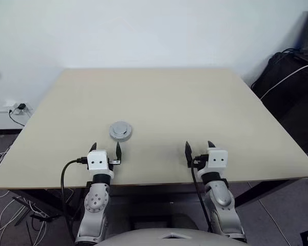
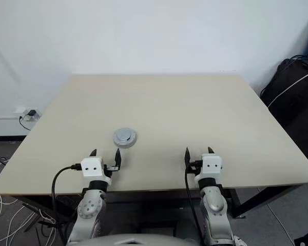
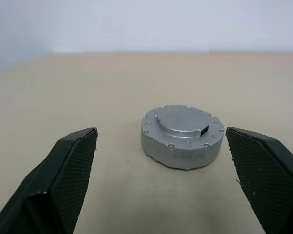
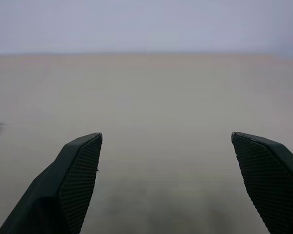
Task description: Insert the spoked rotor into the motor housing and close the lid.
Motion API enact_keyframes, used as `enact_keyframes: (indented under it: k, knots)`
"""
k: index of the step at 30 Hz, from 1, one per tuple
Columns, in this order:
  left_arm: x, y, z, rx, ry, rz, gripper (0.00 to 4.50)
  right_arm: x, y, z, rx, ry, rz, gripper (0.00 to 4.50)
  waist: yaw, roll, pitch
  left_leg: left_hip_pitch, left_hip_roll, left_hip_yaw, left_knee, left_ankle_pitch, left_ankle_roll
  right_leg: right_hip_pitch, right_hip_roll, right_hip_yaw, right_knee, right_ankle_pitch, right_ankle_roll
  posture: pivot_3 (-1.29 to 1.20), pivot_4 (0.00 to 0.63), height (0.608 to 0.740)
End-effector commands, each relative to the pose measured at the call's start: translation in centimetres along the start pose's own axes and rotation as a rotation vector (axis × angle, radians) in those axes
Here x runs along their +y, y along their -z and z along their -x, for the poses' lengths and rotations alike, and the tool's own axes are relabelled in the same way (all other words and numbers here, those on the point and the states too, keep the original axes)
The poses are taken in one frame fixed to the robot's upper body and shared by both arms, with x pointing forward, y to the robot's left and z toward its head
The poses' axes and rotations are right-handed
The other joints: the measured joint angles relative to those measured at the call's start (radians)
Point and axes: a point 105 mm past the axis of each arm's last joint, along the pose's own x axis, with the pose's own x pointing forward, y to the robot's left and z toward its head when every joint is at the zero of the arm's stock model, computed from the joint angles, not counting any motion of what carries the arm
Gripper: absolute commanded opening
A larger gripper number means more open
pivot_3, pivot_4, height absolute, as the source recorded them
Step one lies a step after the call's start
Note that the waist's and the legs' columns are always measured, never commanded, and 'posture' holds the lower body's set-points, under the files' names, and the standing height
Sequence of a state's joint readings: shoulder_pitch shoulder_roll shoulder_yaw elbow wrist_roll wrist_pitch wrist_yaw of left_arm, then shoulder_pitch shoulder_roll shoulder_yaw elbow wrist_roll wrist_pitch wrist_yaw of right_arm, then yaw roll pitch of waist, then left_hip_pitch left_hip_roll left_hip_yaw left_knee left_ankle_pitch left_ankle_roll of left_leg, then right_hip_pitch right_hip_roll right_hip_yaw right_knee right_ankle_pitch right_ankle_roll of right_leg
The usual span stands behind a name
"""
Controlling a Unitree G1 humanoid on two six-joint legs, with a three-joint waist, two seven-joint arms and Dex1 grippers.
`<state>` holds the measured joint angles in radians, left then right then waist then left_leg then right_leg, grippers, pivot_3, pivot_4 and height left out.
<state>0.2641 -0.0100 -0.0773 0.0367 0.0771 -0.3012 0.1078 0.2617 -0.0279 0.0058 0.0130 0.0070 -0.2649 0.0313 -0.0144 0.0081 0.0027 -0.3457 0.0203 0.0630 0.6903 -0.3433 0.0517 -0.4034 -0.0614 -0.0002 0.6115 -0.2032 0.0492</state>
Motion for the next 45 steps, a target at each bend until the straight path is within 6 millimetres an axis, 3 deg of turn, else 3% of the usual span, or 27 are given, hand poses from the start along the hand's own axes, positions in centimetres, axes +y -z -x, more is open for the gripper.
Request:
enact_keyframes:
  k: [1, 26, 36, 45]
  knots:
    - [0.2, -1.2, -0.3, -0.081, -0.032, -0.004, 4.46, -0.4, -0.8, 0.3, -0.074, 0.050, 0.034, 4.50, 0.000, 0.000, 0.000, 0.000, 0.000, 0.000, 0.000, 0.000, 0.000, 0.000, 0.000, 0.000, 0.000, 0.000, 0.000, 0.00, 0.000, 0.740]
    - [-0.6, -0.1, 0.1, -0.060, 0.011, 0.067, 4.46, 0.2, -0.3, -0.3, -0.052, 0.021, -0.043, 4.50, -0.003, 0.000, 0.000, -0.001, 0.001, 0.002, 0.000, -0.001, 0.002, -0.004, 0.000, 0.000, 0.000, 0.000, 0.000, 0.00, 0.000, 0.740]
    - [-1.0, 0.1, 0.0, -0.046, 0.031, 0.077, 4.46, 0.1, -0.1, -0.4, -0.050, 0.016, -0.151, 4.50, -0.003, 0.000, 0.000, -0.001, 0.001, 0.002, 0.000, -0.001, 0.002, -0.003, 0.000, 0.000, 0.000, 0.000, 0.000, 0.00, 0.000, 0.740]
    - [-1.0, 0.2, 0.0, -0.036, 0.027, 0.079, 4.46, 0.1, 0.0, -0.6, -0.041, 0.008, -0.128, 4.50, -0.003, 0.000, 0.000, -0.001, 0.001, 0.002, 0.000, -0.001, 0.002, -0.002, 0.000, 0.000, 0.000, 0.000, 0.000, 0.00, 0.000, 0.740]
